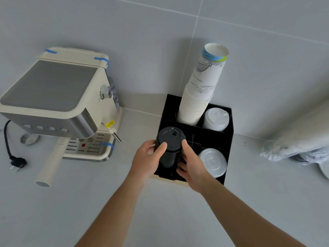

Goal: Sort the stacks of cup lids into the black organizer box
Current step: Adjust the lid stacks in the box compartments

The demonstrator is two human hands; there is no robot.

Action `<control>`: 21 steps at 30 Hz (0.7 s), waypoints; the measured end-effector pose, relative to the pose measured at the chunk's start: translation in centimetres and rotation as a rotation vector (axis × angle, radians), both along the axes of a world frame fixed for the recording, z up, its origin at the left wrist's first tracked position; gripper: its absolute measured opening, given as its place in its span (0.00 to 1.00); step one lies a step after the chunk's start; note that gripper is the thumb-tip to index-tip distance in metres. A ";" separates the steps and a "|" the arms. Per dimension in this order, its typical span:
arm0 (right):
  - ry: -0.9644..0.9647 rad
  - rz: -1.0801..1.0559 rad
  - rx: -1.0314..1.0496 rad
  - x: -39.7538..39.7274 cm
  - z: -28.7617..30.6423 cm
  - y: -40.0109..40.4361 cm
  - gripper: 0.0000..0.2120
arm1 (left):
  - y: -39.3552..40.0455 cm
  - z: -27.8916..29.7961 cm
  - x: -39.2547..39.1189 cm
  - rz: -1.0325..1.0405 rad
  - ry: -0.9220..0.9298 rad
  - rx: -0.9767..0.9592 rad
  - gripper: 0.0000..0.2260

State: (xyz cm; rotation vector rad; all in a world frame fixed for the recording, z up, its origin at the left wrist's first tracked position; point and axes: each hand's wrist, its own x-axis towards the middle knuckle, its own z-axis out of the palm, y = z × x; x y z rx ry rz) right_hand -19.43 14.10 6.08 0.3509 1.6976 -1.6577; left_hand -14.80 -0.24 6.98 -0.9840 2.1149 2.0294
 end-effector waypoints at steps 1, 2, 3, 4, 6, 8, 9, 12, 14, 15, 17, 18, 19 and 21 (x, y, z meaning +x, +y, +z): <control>0.011 0.001 0.003 -0.1 -0.1 0.1 0.28 | 0.1 0.0 0.0 0.001 -0.001 0.009 0.14; 0.026 -0.001 0.011 -0.2 -0.1 0.1 0.27 | 0.1 0.1 0.0 0.006 -0.003 0.017 0.14; 0.040 -0.002 0.016 -0.4 -0.2 0.2 0.24 | 0.2 0.1 0.0 0.012 -0.004 0.024 0.14; 0.054 -0.008 0.018 -0.5 -0.1 0.3 0.21 | 0.2 0.1 0.1 0.017 -0.002 0.028 0.13; 0.080 -0.019 0.026 -0.8 0.1 0.5 0.19 | 0.4 0.1 0.1 0.013 0.007 0.027 0.12; 0.104 -0.016 0.035 -0.9 0.4 0.7 0.10 | 0.5 0.2 0.1 0.013 0.012 0.032 0.14; 0.111 -0.014 0.028 -0.9 0.5 0.7 0.08 | 0.6 0.3 0.1 0.017 0.013 0.038 0.15; 0.128 -0.010 0.022 -0.8 1.0 0.8 0.07 | 0.7 0.4 0.3 0.034 0.013 0.053 0.19; 0.137 -0.019 0.012 -0.7 1.1 0.8 0.14 | 0.8 0.6 0.5 0.035 0.013 0.057 0.20; 0.144 -0.021 0.011 -0.7 1.1 0.8 0.19 | 0.8 0.7 0.5 0.034 0.014 0.058 0.21; 0.143 -0.020 0.010 -0.5 1.4 0.9 0.24 | 0.7 0.7 0.7 0.035 0.012 0.050 0.22; 0.144 -0.022 0.012 -0.4 1.5 1.1 0.25 | 0.7 0.7 0.8 0.037 0.010 0.046 0.23; 0.146 -0.026 0.014 -0.4 1.6 1.1 0.25 | 0.7 0.6 0.8 0.040 0.005 0.046 0.25; 0.152 -0.033 0.012 -0.2 1.9 1.3 0.25 | 0.6 0.5 1.1 0.037 -0.003 0.043 0.27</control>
